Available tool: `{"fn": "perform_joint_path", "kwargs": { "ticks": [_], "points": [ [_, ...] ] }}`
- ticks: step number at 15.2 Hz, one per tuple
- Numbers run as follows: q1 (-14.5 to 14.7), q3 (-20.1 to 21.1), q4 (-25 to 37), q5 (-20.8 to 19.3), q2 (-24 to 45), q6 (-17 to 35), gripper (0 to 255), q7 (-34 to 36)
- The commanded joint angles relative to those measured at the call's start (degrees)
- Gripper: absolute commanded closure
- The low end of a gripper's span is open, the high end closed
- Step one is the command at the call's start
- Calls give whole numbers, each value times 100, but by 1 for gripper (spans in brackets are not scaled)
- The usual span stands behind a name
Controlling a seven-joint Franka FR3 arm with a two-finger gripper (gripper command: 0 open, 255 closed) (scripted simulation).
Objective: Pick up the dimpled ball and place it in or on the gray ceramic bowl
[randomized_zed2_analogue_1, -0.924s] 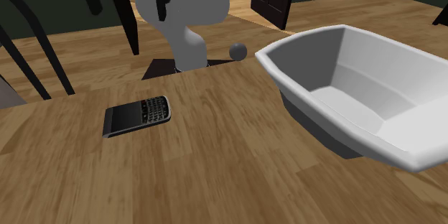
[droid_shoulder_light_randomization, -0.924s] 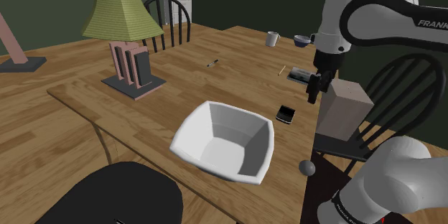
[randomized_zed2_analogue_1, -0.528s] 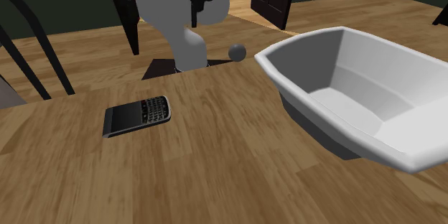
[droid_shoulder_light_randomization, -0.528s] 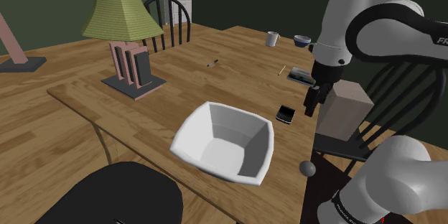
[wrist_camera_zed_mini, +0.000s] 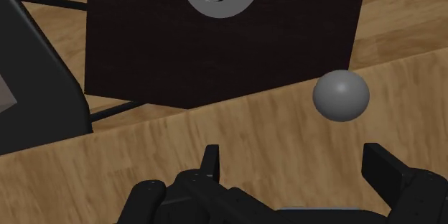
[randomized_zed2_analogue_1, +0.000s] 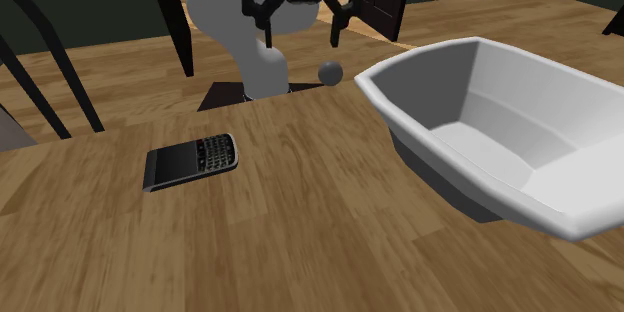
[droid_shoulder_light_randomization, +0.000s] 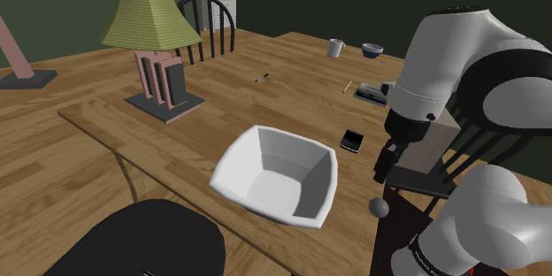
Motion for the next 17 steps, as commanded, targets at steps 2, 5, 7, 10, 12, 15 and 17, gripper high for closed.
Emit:
{"fn": "perform_joint_path", "kwargs": {
  "ticks": [2,5,7,10,12,15,17],
  "points": [
    [342,398,-281,508,-339,70,0,319],
    [551,656,-477,815,-491,190,0,496],
    [586,708,-641,870,-532,310,0,495],
    [643,792,-883,960,-582,496,0,496],
    [675,838,-1008,1010,-603,597,0,498],
    [676,838,-1008,1010,-603,597,0,498],
    [676,838,-1008,1010,-603,597,0,498]
  ]
}}
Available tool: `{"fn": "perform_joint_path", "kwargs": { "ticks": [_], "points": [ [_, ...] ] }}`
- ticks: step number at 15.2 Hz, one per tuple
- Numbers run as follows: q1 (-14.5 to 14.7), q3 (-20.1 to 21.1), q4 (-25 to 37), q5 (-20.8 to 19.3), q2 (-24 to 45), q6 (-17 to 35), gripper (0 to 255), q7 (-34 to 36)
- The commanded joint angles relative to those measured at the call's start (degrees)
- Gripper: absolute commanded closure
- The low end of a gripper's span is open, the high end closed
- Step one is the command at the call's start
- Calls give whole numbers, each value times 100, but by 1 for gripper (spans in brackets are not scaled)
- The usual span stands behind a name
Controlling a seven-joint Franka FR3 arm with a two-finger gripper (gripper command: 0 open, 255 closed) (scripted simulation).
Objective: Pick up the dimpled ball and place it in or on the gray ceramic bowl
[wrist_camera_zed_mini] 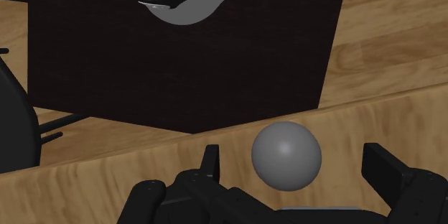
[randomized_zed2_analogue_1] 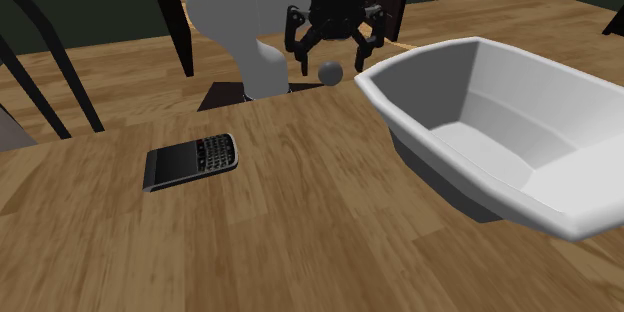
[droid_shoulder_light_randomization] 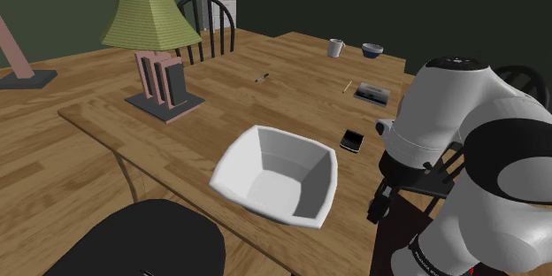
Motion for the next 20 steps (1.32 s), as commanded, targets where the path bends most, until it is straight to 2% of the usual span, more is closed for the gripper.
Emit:
{"fn": "perform_joint_path", "kwargs": {
  "ticks": [1,2,3,12,20],
  "points": [
    [1,1,-2,1,-1,1,0,0],
    [1,1,-1,1,0,1,0,0],
    [1,1,-1,1,0,1,255,0],
    [1,1,-1,1,0,1,255,0],
    [-136,-228,630,-237,96,-523,255,2]
  ]
}}
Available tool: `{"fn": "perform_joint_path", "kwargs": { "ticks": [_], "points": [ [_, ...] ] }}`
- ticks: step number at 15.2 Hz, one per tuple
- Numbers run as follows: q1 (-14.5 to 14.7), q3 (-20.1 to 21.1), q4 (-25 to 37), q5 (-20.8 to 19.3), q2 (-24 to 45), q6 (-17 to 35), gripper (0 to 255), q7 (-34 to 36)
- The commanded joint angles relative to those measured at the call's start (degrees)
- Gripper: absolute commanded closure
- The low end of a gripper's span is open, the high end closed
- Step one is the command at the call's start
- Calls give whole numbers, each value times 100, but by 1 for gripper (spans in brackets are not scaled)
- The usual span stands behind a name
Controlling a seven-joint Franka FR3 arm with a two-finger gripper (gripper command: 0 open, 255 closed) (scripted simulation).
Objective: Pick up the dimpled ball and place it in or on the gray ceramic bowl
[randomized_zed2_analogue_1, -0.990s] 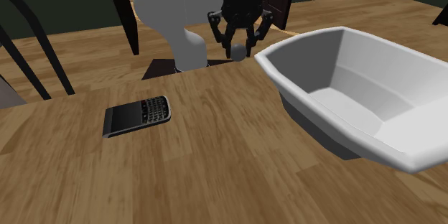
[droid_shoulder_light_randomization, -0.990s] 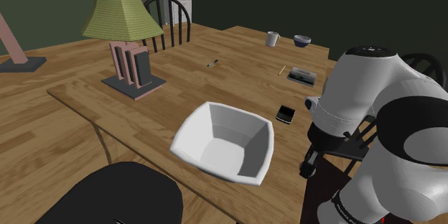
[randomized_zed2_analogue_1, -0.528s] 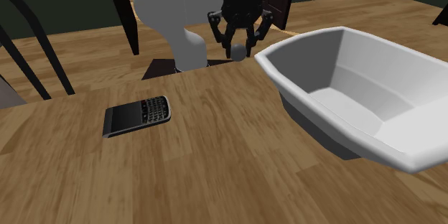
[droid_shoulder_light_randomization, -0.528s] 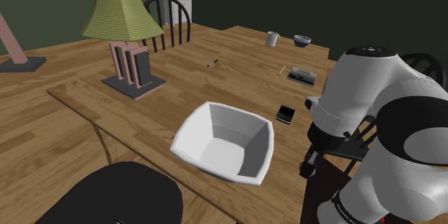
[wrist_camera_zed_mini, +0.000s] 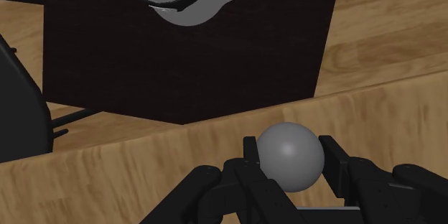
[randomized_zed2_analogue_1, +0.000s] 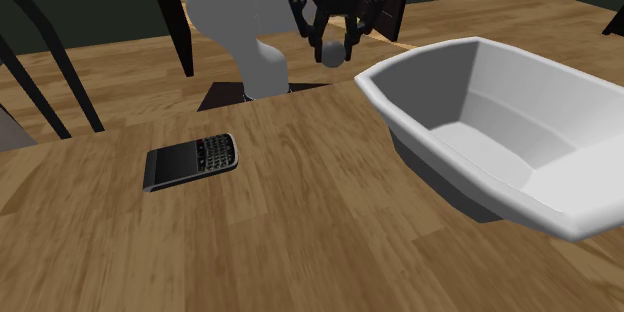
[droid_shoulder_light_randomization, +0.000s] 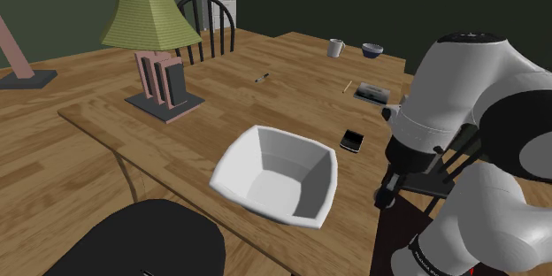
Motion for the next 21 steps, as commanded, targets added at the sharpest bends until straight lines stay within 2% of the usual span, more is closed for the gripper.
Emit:
{"fn": "perform_joint_path", "kwargs": {
  "ticks": [1,21],
  "points": [
    [-26,-56,179,-55,19,-158,255,10],
    [-251,-443,1942,-454,613,-1321,255,54]
  ]
}}
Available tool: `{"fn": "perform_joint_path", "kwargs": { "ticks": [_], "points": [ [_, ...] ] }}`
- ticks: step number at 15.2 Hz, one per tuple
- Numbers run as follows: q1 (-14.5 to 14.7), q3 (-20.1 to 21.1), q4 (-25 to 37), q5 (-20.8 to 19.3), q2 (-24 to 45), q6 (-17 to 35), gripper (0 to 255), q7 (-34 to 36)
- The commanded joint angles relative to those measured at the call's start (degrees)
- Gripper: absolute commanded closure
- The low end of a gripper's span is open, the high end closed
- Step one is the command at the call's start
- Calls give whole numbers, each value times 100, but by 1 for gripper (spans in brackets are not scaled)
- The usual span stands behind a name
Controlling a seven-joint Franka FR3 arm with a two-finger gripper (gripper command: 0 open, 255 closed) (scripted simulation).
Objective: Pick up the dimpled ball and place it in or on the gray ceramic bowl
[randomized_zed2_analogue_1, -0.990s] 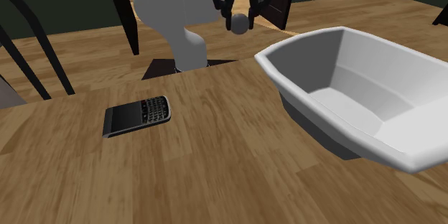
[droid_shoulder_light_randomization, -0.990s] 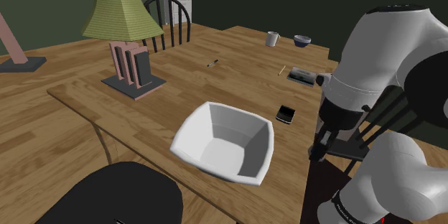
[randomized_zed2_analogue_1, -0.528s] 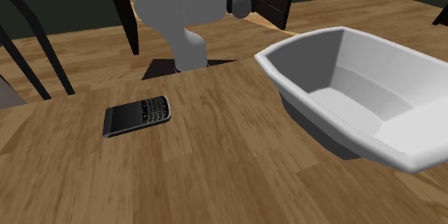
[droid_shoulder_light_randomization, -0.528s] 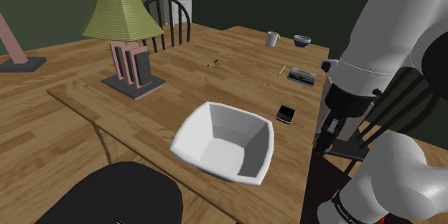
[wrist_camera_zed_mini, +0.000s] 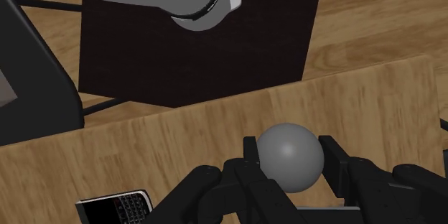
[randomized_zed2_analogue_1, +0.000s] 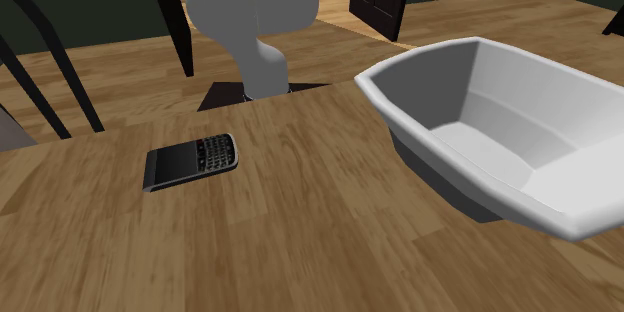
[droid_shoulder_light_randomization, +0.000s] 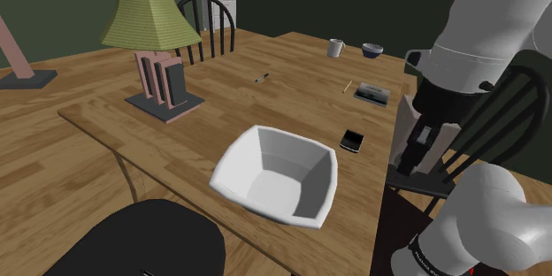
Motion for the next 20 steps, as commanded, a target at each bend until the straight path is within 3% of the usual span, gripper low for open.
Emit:
{"fn": "perform_joint_path", "kwargs": {
  "ticks": [1,4,13,20],
  "points": [
    [-21,-34,196,-36,84,-114,255,3],
    [-42,-69,449,-73,188,-262,255,13],
    [-456,734,1593,111,2172,698,255,420],
    [-806,1430,2871,-140,3819,1119,255,954]
  ]
}}
